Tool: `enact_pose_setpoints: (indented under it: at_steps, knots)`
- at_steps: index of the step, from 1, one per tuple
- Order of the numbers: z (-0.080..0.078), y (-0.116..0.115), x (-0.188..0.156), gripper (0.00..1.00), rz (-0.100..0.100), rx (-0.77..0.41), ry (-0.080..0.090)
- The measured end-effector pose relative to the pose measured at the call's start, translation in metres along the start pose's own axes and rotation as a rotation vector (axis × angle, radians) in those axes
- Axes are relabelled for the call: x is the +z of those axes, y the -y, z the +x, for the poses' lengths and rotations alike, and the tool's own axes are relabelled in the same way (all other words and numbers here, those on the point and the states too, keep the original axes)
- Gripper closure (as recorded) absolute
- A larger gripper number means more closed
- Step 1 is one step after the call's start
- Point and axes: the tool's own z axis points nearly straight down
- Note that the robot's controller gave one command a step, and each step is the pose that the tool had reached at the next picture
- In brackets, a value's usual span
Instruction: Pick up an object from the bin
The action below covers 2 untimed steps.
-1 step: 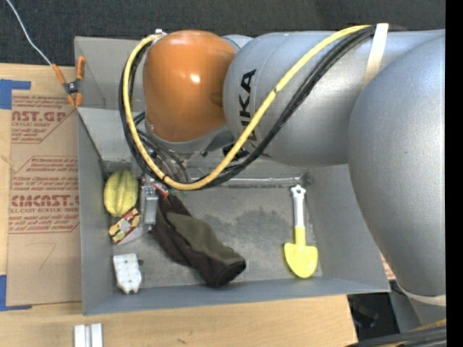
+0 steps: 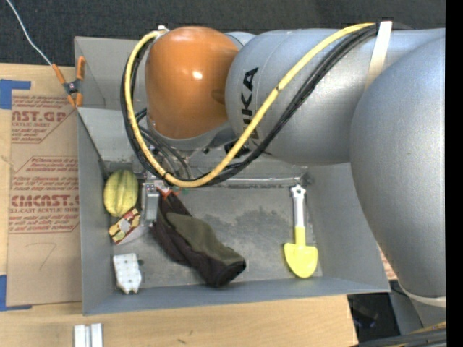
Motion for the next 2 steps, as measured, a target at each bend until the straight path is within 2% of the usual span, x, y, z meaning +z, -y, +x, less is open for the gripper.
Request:
enact_pose_setpoints:
  at_steps: [1,2]
  knots:
    - [0.048,0.079,0.136,0.00,-0.002,0.032,-0.003]
    - [0.062,0.080,0.071,0.00,0.001,-0.026,-0.003]
